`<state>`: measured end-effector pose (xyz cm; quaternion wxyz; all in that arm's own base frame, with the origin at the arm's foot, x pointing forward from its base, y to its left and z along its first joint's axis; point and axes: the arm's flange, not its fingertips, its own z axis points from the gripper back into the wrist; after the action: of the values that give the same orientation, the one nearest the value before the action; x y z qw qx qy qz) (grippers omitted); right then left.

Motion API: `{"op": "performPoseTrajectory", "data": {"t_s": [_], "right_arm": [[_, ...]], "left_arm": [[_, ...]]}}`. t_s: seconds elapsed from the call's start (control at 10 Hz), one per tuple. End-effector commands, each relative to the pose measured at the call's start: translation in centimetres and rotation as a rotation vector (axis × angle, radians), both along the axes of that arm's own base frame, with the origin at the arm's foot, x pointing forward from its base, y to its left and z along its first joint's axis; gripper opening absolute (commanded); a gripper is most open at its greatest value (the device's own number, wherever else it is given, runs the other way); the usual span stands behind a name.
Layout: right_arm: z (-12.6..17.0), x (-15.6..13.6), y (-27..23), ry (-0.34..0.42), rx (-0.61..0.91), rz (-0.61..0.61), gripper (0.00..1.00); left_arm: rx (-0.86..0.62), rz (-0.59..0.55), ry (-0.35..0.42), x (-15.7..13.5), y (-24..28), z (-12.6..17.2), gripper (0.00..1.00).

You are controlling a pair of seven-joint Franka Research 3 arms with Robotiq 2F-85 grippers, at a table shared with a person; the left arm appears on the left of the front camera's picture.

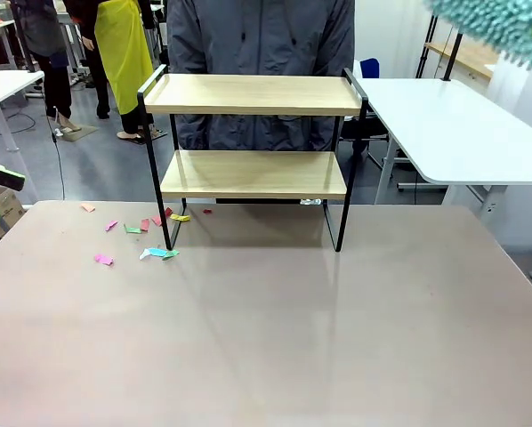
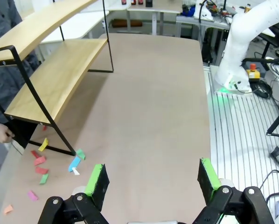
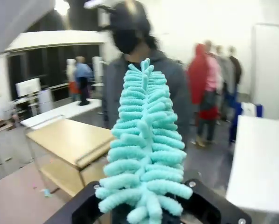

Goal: Clean the shelf.
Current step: Hand the Duster back to the human.

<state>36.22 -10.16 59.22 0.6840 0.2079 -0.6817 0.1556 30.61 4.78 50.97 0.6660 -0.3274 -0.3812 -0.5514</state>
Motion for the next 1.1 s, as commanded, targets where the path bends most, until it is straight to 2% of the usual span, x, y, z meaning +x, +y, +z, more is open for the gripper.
{"op": "performPoseTrajectory", "data": {"t_s": [0.0,0.2,0.4,0.7,0.9,1.0], "right_arm": [[-1.9,0.9,0.6,0.054,0.031,-0.153,0.17],[-5.2,1.1,-0.1,0.120,0.015,-0.225,0.17],[-9.9,1.6,-0.1,0.207,0.007,-0.255,0.17],[-16.1,0.3,0.2,0.300,-0.013,-0.282,0.17],[-18.0,-0.4,0.5,0.311,-0.029,-0.290,0.17],[-17.8,-0.7,0.5,0.298,-0.036,-0.296,0.17]], "left_arm": [[-0.023,-0.006,-0.017,0.1,-0.1,0.1,1.00],[-0.023,-0.006,-0.017,0.1,-0.1,0.1,1.00],[-0.023,-0.006,-0.017,0.1,-0.1,0.1,1.00],[-0.023,-0.006,-0.017,0.1,-0.1,0.1,1.00],[-0.023,-0.006,-0.017,0.1,-0.1,0.1,1.00],[-0.023,-0.006,-0.017,0.1,-0.1,0.1,1.00]]}}
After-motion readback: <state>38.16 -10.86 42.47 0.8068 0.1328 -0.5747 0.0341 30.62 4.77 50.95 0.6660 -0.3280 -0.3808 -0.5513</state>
